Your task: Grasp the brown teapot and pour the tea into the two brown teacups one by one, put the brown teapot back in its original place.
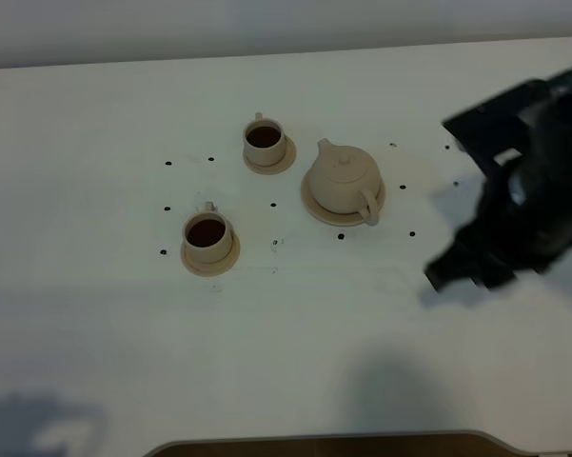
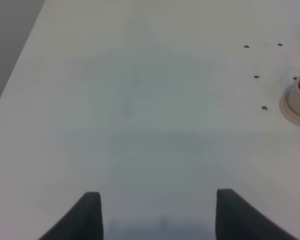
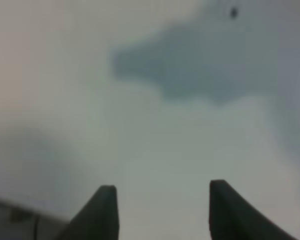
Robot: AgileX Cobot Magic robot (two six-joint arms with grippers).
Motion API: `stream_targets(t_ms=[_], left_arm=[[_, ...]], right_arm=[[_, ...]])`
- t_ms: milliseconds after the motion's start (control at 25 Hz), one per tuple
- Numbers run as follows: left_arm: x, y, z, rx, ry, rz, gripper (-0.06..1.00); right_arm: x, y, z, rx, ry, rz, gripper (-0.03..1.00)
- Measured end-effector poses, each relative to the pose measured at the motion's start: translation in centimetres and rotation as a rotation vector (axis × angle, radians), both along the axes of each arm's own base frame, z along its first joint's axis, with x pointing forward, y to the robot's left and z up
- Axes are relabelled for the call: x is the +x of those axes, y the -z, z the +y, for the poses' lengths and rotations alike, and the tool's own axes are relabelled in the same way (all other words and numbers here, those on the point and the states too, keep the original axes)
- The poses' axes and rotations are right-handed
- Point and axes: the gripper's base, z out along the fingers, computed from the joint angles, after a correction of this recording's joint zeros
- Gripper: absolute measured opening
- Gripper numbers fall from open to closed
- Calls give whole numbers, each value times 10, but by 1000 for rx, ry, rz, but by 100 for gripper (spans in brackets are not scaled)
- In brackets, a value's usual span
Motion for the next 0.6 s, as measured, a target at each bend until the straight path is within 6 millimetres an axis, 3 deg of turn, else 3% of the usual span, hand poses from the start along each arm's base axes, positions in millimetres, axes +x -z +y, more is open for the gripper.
stream_targets(t_ms=[280, 600], left_arm=[[0, 0, 0, -1, -1, 0, 53], [0, 0, 0, -1, -1, 0, 53]], right_arm=[[-79, 11, -39, 64, -9, -30, 42], [-135, 14, -68, 128, -4, -92, 42]])
